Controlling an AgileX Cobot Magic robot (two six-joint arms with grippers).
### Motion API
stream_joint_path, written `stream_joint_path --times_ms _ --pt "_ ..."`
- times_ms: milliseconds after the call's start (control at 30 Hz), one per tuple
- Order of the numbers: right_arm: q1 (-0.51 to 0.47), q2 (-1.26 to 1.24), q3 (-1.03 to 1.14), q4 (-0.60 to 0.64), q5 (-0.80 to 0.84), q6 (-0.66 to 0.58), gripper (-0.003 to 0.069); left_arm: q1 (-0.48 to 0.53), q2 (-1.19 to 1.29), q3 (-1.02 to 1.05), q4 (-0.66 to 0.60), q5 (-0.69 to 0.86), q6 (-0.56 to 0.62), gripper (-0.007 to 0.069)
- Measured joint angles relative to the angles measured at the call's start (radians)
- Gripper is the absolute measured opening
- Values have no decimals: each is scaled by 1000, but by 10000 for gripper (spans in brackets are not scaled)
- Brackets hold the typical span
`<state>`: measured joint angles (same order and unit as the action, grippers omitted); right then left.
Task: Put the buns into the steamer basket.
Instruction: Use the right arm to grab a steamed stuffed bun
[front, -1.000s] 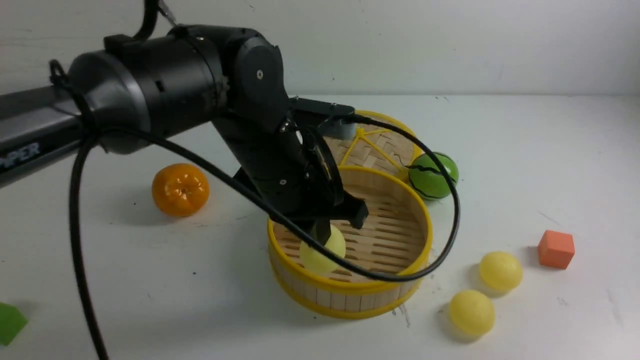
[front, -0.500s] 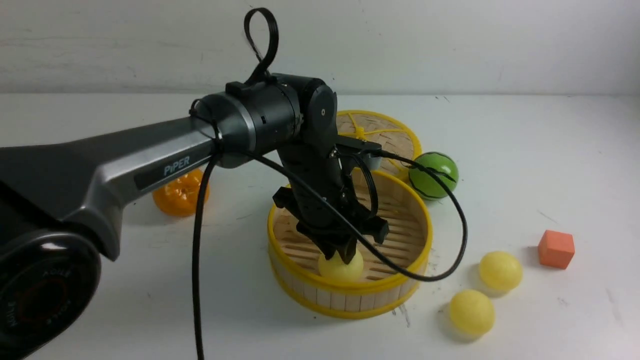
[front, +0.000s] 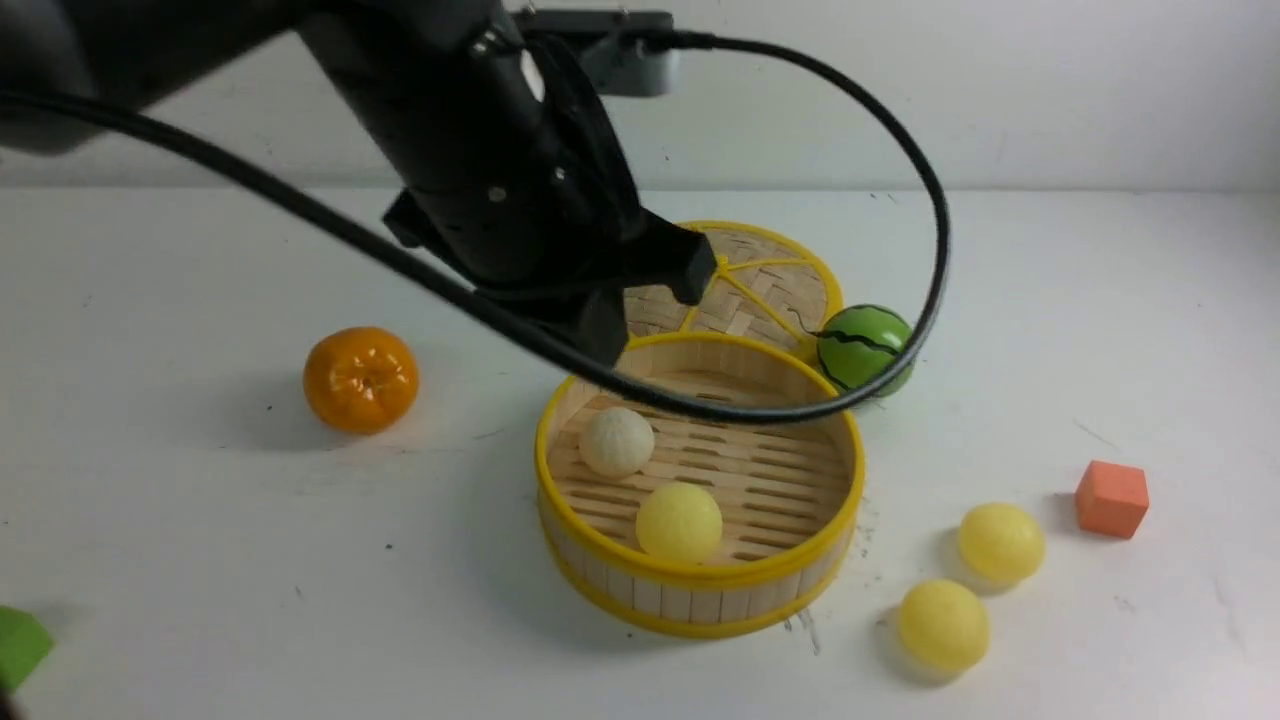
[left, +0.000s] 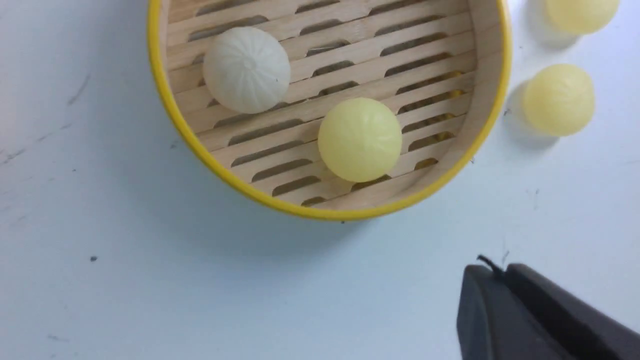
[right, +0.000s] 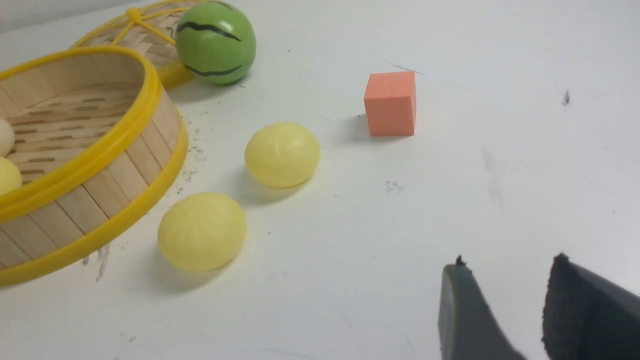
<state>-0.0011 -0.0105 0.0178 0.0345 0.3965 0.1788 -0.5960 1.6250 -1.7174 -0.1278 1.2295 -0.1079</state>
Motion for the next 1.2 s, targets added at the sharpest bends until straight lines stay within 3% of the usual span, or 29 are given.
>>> stream_joint_path --times_ms 167,333,533,600,833,933,1067,1200 --pt "0 0 0 0 0 0 241 0 -278 273 3 -120 -2 -14" --pt "0 0 0 0 0 0 241 0 -621 747 -60 -520 9 -14" --pt "0 0 0 1 0 0 241 0 -894 1140 -158 -818 95 -14" --pt "0 0 0 1 0 0 241 0 -1046 1311 -242 -942 123 -14" --pt "0 0 2 -10 -28 15 241 0 -1250 1494 -295 -1079 186 -14" --pt "0 0 7 50 -61 60 241 0 -1260 1499 -295 -1099 217 -14" --pt "0 0 10 245 -194 177 241 0 -1264 1500 -294 -1108 248 -14" --pt "0 0 10 361 -284 206 241 0 -1264 1501 -294 -1107 250 -14"
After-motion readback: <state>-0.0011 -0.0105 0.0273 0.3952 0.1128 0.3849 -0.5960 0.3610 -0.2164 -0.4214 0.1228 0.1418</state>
